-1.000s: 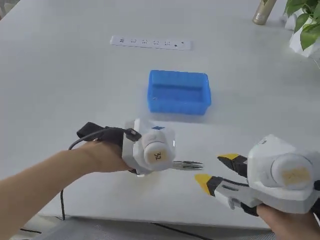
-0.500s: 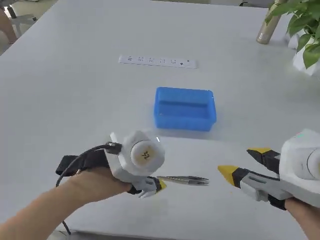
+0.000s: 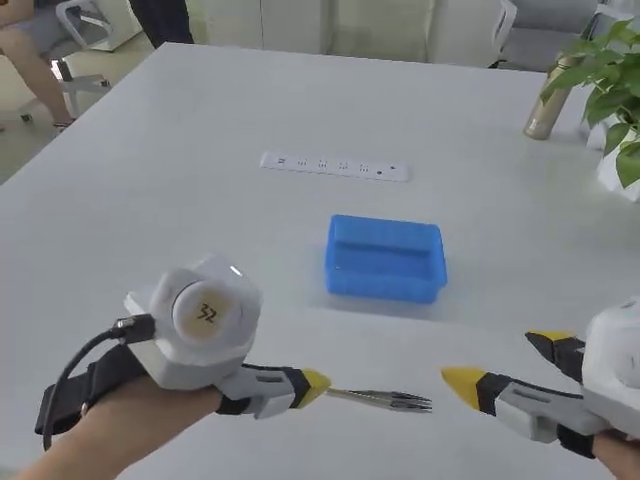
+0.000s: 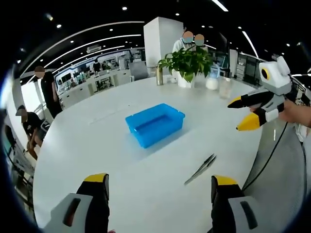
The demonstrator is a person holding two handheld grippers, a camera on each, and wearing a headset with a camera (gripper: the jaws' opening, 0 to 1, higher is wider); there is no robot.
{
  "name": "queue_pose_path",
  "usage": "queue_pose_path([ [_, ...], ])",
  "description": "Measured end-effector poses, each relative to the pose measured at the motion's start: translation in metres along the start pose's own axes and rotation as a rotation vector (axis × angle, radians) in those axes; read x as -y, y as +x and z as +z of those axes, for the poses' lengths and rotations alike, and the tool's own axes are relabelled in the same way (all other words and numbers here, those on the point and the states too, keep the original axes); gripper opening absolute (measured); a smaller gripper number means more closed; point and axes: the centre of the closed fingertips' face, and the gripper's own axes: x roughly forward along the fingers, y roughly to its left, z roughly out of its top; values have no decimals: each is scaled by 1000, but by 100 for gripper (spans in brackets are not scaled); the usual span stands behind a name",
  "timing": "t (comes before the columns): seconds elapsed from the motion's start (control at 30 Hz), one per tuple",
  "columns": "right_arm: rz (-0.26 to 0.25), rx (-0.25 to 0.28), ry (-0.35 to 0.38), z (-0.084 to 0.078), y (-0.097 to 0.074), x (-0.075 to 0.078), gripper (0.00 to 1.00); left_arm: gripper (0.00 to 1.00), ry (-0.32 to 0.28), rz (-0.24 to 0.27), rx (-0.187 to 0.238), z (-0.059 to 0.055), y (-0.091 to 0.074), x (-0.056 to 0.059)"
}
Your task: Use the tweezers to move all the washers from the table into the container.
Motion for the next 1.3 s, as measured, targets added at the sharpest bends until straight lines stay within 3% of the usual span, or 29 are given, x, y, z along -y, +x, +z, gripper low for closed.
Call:
queue_pose_path([
  [0.13,11,-10,14,-4,-2,-4,78,92,-15,12,13,0,-10,4],
  [0.33,0,-16,-3,-10,-6,-6,84,98,-44,40,24,0,-18,0],
  [0.67,-4,-42,-38,-16,-5,-12,93,99,-92,30,37,0,-23,0],
  [1.3,1,-47,-12,-18,-3,-9,98,99,-21,52,-6,-8,-21,0],
])
